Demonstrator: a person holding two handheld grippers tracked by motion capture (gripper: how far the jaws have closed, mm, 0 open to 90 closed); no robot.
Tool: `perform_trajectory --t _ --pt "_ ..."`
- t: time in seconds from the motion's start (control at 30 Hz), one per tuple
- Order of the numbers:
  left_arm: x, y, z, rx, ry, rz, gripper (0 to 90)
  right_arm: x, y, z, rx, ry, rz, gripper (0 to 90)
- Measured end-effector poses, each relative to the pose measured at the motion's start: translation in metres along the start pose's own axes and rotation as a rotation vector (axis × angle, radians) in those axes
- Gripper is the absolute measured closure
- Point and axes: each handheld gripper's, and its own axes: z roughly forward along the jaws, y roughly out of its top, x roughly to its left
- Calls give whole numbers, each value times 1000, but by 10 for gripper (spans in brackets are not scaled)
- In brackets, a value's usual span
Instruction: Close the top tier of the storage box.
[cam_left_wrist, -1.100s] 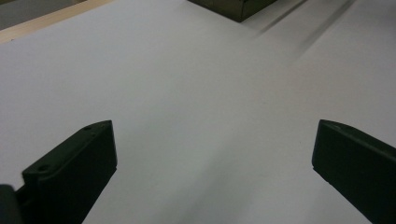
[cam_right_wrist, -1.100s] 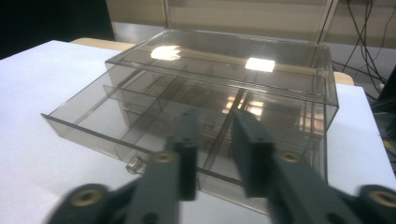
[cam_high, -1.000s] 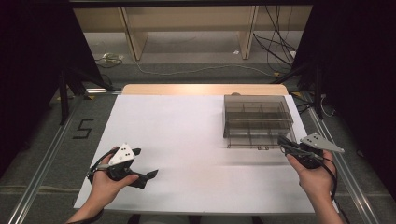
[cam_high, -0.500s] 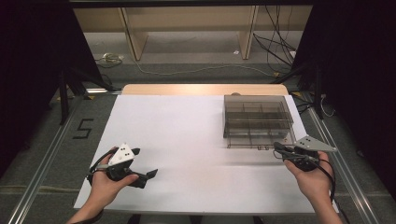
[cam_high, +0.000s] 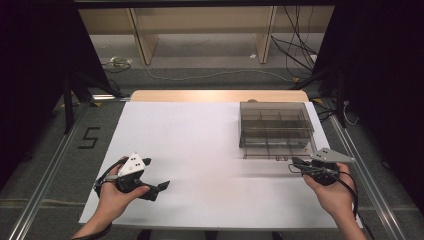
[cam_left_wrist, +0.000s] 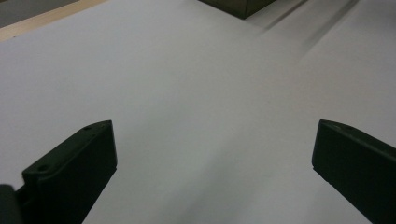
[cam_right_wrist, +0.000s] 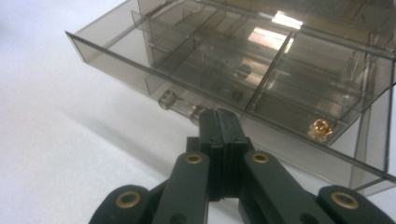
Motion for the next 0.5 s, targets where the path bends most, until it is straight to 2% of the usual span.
perform_trajectory --t 0.5 --pt "0 -1 -1 3 -1 6 0 2 -2 10 44 -13 -2 900"
